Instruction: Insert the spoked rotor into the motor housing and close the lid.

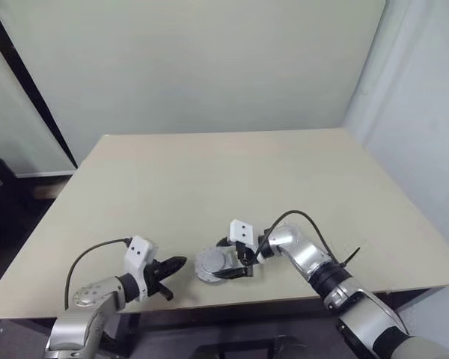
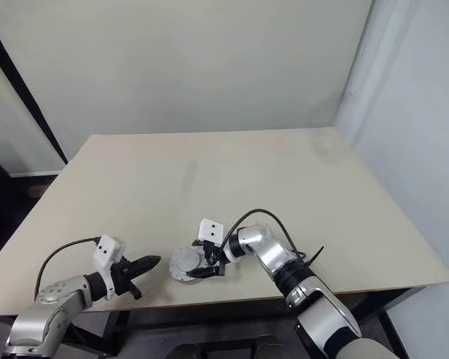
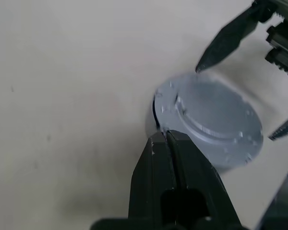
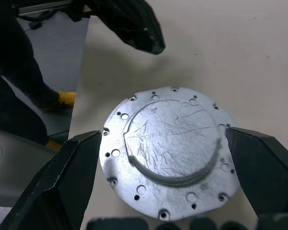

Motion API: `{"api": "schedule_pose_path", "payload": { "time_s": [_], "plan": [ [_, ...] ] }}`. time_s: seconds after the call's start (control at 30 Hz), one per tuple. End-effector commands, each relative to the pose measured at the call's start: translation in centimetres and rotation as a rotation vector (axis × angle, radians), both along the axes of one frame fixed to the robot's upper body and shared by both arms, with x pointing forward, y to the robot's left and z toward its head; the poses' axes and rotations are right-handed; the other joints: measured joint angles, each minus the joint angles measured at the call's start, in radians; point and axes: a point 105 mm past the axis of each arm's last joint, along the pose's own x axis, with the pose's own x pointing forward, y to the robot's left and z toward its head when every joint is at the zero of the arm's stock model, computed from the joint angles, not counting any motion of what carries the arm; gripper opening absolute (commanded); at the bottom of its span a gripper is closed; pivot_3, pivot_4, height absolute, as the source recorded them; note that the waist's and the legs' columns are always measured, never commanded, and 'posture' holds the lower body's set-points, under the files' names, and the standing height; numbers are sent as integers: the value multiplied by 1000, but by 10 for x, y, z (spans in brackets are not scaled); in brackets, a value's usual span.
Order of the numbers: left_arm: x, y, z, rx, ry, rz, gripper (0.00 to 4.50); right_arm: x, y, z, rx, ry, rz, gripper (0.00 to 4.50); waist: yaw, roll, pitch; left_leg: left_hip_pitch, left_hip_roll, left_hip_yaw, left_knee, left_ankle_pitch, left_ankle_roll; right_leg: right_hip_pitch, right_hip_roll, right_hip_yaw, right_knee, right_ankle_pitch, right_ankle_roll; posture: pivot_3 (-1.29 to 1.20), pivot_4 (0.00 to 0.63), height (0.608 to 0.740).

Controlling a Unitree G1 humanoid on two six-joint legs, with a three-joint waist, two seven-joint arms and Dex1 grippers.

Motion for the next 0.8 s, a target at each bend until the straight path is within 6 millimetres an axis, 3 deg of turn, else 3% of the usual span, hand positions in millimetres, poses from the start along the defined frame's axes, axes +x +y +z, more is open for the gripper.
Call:
{"api": "schedule_pose_path", "payload": {
  "time_s": [0.03, 0.27, 0.43, 0.8],
  "plan": [
    [0, -4, 11, -6, -35, -32, 0, 8, 4, 11, 22, -51, 7, 4489, 0, 0, 0, 0, 0, 0, 0, 0, 0, 0, 0, 0, 0, 0, 0, 0, 0, 740],
    [-3, -4, 8, -9, -26, -29, 0, 13, 7, 7, 31, -41, -34, 4489, 0, 0, 0, 1, 0, 0, 0, 0, 0, 0, 0, 0, 1, 0, 0, 0, 0, 740],
    [-3, -5, 7, -10, -25, -30, 0, 14, 11, 7, 50, -17, -64, 3331, 0, 0, 0, 1, 0, 0, 0, 0, 0, 0, 0, 0, 1, 0, -1, 0, 0, 740],
    [1, -8, 5, -15, -29, -38, 0, 11, 11, 5, 6, -27, -62, 3329, 0, 0, 0, 1, 0, 0, 0, 0, 0, 0, 0, 0, 2, 0, -1, 0, 0, 740]
  ]
}}
